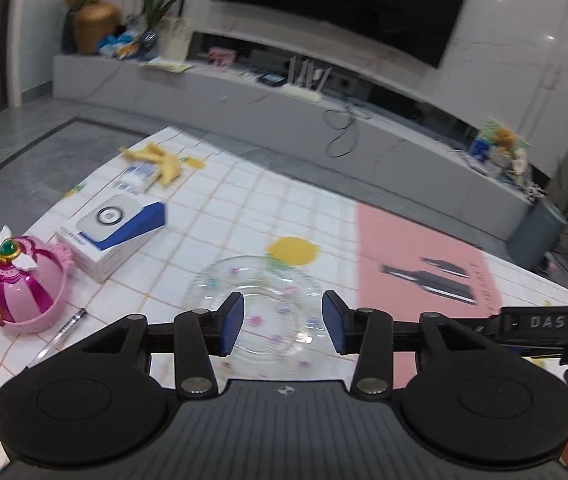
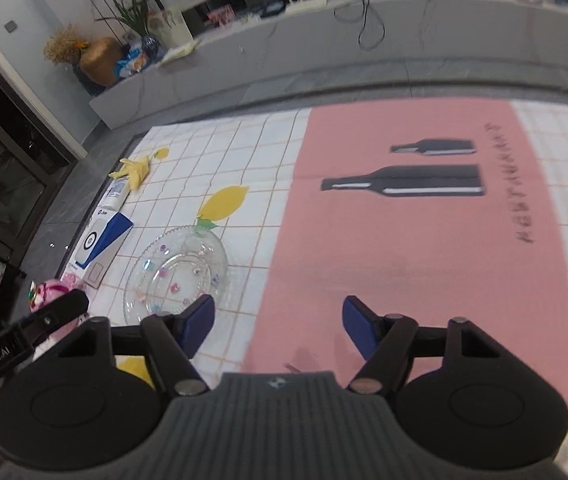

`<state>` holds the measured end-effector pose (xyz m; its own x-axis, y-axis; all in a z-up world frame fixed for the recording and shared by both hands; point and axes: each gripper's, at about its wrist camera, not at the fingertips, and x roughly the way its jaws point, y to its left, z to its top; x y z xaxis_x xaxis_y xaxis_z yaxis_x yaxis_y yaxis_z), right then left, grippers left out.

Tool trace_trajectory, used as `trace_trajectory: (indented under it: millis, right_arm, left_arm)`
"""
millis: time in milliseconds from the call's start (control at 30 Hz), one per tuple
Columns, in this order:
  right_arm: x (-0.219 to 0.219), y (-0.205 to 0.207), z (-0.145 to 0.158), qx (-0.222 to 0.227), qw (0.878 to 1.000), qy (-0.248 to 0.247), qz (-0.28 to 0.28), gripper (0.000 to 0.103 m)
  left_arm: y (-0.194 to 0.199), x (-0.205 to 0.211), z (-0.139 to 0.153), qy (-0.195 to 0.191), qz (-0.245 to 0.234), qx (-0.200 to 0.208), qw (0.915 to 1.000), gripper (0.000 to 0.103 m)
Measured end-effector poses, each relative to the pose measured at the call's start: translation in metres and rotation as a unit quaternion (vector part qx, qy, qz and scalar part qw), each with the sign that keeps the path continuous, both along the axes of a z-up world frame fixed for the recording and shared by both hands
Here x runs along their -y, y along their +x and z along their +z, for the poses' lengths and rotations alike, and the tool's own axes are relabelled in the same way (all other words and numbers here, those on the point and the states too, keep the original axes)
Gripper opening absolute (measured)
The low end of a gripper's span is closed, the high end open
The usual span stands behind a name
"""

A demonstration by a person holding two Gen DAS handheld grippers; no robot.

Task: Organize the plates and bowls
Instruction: 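Lift the left gripper away from the stacked plates, then move the left gripper to the second clear glass plate and grasp its rim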

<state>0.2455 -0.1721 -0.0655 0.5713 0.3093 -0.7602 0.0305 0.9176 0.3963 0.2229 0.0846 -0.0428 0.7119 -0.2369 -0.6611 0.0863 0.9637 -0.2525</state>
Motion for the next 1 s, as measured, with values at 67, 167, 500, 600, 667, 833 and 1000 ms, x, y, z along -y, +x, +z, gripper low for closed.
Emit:
trace_trajectory:
  millis: [67,167,500,600,667,833,1000]
  right_arm:
    - [-0.009,0.017,-0.007,-0.012,1.0,0.005,0.007,0.066]
    - [-0.023,0.038,-0.018,-0.023,1.0,-0.009,0.013,0.06]
    - [-0.058,0.081,-0.057,-0.075,0.997,0.012,0.019,0.048]
    - [-0.06,0.087,-0.064,-0.087,0.996,0.028,0.004,0.047]
    - [-0.062,0.088,-0.067,-0.095,0.995,0.031,-0.002,0.04]
    - [-0.07,0.089,-0.068,-0.086,0.996,0.029,0.007,0.04]
    - [-0.073,0.088,-0.069,-0.083,0.996,0.033,0.012,0.029]
  left_arm:
    - [0.015,-0.012,-0.012,-0.004,0.001,-0.031,0.9995,0.05]
    - [0.031,-0.029,-0.031,-0.023,0.026,-0.064,0.9973,0.048]
    - [0.06,-0.06,-0.072,-0.082,0.07,-0.103,0.9888,0.046]
    - [0.063,-0.062,-0.079,-0.092,0.076,-0.104,0.9874,0.046]
    - [0.066,-0.061,-0.084,-0.1,0.075,-0.108,0.9863,0.046]
    - [0.068,-0.058,-0.089,-0.099,0.083,-0.104,0.9861,0.046]
    - [0.071,-0.052,-0.089,-0.089,0.082,-0.101,0.9874,0.046]
